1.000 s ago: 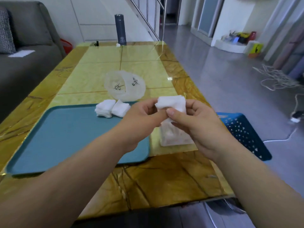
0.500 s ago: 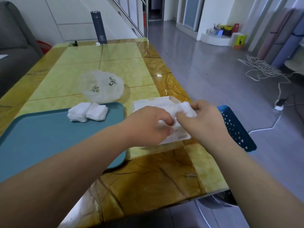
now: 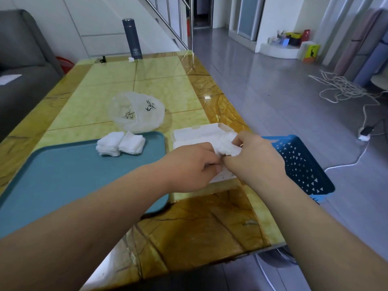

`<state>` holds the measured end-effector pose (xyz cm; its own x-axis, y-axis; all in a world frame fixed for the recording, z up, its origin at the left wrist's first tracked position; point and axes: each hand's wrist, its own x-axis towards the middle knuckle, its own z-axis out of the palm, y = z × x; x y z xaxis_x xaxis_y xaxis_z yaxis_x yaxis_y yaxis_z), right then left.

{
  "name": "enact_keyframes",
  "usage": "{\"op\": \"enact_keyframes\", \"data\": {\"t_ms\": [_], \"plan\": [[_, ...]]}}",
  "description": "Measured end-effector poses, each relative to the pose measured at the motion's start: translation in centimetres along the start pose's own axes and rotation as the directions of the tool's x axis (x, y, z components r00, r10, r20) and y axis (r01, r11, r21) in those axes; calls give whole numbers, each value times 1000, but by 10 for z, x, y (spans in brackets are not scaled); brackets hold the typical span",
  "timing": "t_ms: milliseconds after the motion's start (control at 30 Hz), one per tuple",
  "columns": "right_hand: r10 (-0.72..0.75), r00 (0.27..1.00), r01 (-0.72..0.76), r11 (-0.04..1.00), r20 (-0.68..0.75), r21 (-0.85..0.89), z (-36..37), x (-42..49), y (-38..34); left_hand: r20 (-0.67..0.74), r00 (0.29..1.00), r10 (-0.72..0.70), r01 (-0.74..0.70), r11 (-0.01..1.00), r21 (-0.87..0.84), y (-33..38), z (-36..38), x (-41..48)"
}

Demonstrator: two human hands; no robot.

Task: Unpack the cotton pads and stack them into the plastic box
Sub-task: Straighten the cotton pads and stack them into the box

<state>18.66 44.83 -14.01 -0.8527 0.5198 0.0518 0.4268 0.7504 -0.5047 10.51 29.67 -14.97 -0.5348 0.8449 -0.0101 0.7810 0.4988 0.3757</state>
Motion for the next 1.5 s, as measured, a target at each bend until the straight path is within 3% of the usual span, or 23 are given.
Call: {"op": "enact_keyframes", "data": {"t_ms": [133, 367, 600, 867, 1067, 1200, 1267, 1333, 1433, 1500], "plan": [[6, 1000, -7, 1000, -17, -30, 2, -1, -6, -31, 1000, -5, 2, 993, -116, -2, -1, -4], [-27, 989, 45, 992, 148, -121, -1, -2, -7, -118, 990, -70, 41, 970, -238, -4, 7, -9], [-51, 992, 71, 981, 112, -181, 4, -5, -10, -236, 971, -32, -29, 968, -250, -7, 15, -9], [27, 975, 4, 991, 219, -136, 1, -2, -23, -259, 965, -46, -26, 964, -266, -5, 17, -13], [-16, 999, 27, 960, 40, -278, -6, -12, -37, -380, 925, -12, -87, 967, -241, -8, 23, -34], [-223, 973, 215, 971, -69, -103, 11, -20, -69, -500, 864, -58, -80, 965, -250, -29, 13, -59], [-300, 954, 301, 952, -24, 62, 25, -23, -92, -521, 846, -113, -17, 971, -238, -51, 6, -73], [-344, 938, 331, 924, 37, 191, 42, -28, -115, -497, 835, -236, 137, 964, -228, -80, -2, -87], [-372, 911, 317, 908, 178, 275, 75, -25, -145, -459, 784, -419, 386, 907, -169, -128, -16, -107], [-338, 909, 265, 920, 244, 288, 90, -21, -153, -401, 790, -465, 476, 876, -79, -144, -27, -108]]}}
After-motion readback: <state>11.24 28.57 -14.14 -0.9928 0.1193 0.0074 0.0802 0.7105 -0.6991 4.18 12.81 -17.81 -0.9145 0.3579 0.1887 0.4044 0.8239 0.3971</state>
